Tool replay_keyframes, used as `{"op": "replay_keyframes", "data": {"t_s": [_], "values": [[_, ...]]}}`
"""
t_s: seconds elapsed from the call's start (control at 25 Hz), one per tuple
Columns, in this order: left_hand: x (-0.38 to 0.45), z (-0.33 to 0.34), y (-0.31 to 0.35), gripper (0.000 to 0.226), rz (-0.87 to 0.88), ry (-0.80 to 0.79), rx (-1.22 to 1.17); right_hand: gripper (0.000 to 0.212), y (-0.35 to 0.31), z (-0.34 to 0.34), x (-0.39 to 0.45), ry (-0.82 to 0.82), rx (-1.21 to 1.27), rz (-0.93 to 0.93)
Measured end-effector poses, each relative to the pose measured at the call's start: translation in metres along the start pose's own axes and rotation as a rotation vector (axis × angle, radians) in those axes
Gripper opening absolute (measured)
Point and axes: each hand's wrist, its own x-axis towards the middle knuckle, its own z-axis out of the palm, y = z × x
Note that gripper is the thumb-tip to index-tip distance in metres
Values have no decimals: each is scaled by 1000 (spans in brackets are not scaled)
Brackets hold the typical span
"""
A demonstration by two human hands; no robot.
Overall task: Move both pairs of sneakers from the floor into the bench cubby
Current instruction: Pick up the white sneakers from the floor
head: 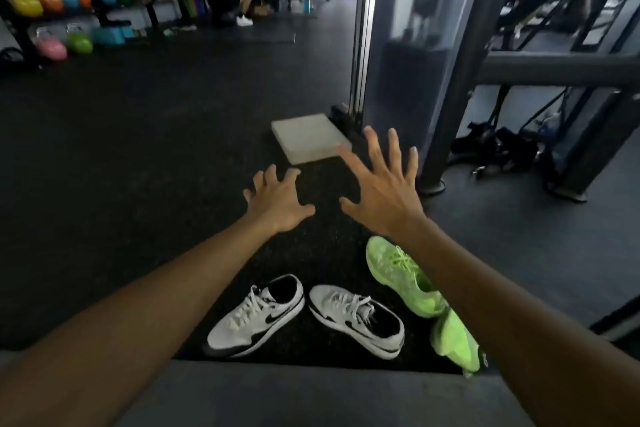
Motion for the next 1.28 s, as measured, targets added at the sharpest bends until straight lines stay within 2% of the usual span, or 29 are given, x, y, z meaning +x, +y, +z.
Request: {"op": "replay_keyframes", "data": {"t_s": [0.28,0.48,0.56,0.64,0.76,0.88,1.08,1.16,1.24,1.28], "values": [[10,163,-65,95,-73,-283,200,103,15,173,-62,-435,-207,-99],[5,244,-89,107,-156,-410,192,106,25,250,-124,-749,-206,-42],[6,265,-90,111,-177,-402,214,99,30,262,-132,-826,-126,21],[6,278,-87,109,-210,-318,265,90,32,268,-133,-823,-38,59],[6,287,-88,88,-203,-170,352,86,33,274,-138,-776,-31,54],[4,284,-101,69,-36,-158,383,84,29,279,-140,-708,3,195],[5,260,-143,34,531,-292,422,78,-11,290,-114,-611,202,571],[3,256,-154,19,672,-296,438,81,-26,294,-109,-598,225,629],[-2,257,-160,19,732,-254,409,88,-25,297,-112,-602,250,615],[-6,260,-164,21,743,-177,393,91,-22,298,-116,-604,282,602]]}}
